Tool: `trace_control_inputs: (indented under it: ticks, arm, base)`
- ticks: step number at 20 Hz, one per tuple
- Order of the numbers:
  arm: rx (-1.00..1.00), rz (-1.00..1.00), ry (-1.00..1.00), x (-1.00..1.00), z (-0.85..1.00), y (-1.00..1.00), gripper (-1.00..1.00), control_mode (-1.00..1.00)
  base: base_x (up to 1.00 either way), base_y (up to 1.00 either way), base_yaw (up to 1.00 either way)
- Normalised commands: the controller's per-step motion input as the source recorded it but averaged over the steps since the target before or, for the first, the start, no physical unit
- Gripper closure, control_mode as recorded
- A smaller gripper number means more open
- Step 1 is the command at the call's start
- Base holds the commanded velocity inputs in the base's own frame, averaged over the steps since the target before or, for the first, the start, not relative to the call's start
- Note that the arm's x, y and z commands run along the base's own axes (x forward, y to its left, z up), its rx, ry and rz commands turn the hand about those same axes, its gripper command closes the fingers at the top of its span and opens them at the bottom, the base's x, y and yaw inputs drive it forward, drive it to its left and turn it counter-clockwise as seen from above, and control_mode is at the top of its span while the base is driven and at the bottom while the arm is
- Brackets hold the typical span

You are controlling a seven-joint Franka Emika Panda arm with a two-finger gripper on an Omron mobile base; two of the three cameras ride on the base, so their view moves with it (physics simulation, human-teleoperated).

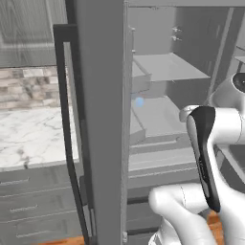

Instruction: Pick the mango and tangerine from the fridge and place them on the plate next to the blender to make a fruit smoothie.

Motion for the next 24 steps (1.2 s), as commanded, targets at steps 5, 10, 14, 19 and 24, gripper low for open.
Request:
trace_control_inputs:
  ticks: [5, 10, 14, 19, 24]
  arm:
    - [0.0, 0.0, 0.0, 0.0, 0.0, 0.0, 1.0, 1.0]
    - [0.0, 0.0, 0.0, 0.0, 0.0, 0.0, 1.0, 1.0]
    - [0.0, 0.0, 0.0, 0.0, 0.0, 0.0, 1.0, 1.0]
    - [0.0, 0.0, 0.0, 0.0, 0.0, 0.0, 1.0, 1.0]
    - [0.0, 0.0, 0.0, 0.0, 0.0, 0.0, 1.0, 1.0]
  base:
    - [-1.0, -0.08, 0.48]
    - [-0.65, 0.0, 0.91]
    - [-0.32, 0.0, 1.0]
    - [-0.14, 0.0, 1.0]
    - [-0.15, 0.0, 1.0]
